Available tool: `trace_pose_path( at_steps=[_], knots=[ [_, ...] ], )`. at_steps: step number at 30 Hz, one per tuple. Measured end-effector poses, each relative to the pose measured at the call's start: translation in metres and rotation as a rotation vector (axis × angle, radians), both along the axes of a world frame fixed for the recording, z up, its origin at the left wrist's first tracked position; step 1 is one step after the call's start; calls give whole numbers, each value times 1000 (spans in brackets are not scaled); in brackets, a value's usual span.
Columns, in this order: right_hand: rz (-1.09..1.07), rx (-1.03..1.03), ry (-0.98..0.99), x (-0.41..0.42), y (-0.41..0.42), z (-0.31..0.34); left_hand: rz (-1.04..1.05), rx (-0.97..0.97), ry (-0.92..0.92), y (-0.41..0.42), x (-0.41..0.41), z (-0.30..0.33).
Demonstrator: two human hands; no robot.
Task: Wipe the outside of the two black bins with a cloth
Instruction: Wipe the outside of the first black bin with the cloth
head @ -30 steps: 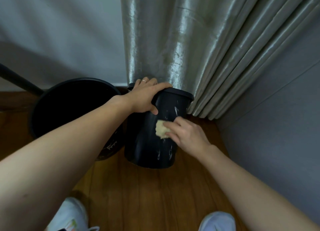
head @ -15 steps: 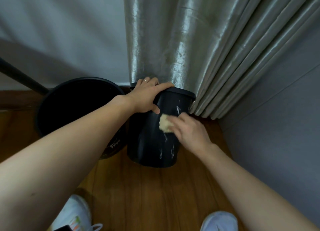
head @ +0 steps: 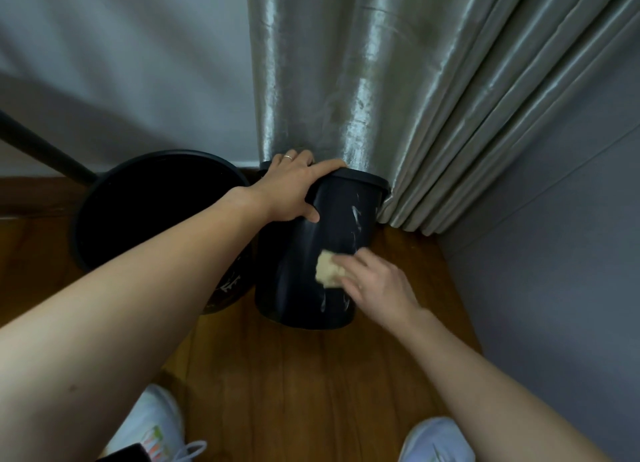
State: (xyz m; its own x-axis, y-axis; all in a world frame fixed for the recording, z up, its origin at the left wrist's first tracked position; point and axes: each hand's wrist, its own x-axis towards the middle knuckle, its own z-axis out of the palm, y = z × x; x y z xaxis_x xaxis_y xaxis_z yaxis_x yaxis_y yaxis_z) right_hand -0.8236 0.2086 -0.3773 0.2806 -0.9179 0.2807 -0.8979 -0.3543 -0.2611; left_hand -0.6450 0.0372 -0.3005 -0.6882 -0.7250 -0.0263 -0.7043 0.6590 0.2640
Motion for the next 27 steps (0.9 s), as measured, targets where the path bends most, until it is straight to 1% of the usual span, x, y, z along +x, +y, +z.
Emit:
trace_pose_path(
  at_steps=[2, 4, 8, 10, 12, 15, 17, 18, 20, 22, 23, 25, 27],
  knots=[
    [-144, -35, -73, 2, -9, 5, 5, -4, 6, -1, 1, 0],
    [-144, -38, -95, 5, -4, 1, 1, 0, 13, -2, 1, 0],
    [151, 65, 30, 5, 31, -25, -3, -1, 13, -2, 1, -1],
    [215, 109, 57, 3, 34, -29, 1, -1, 11, -2, 1, -1],
    [145, 66, 34, 4, 23, -24, 11, 1, 6, -3, 2, -1],
    [-102, -14, -86, 7, 3, -9, 24, -1, -2, -3, 1, -2],
    [-139, -28, -105, 11, 1, -8, 16, -2, -1, -3, 1, -2],
    [-101, -28, -84, 12, 6, -10, 13, -1, 7, -3, 1, -2],
    [69, -5, 10, 14, 23, -21, 11, 2, 21, -3, 2, -1],
    [239, 82, 88, 13, 39, -33, 7, 8, 28, -2, 4, -1],
    [268, 124, 96, 12, 42, -36, 9, 10, 31, -2, 4, -1],
    [236, 138, 64, 10, 39, -37, 20, 15, 33, -2, 5, -2],
    [113, 101, -18, 9, 30, -30, 30, 20, 34, -2, 6, -3]
  ],
)
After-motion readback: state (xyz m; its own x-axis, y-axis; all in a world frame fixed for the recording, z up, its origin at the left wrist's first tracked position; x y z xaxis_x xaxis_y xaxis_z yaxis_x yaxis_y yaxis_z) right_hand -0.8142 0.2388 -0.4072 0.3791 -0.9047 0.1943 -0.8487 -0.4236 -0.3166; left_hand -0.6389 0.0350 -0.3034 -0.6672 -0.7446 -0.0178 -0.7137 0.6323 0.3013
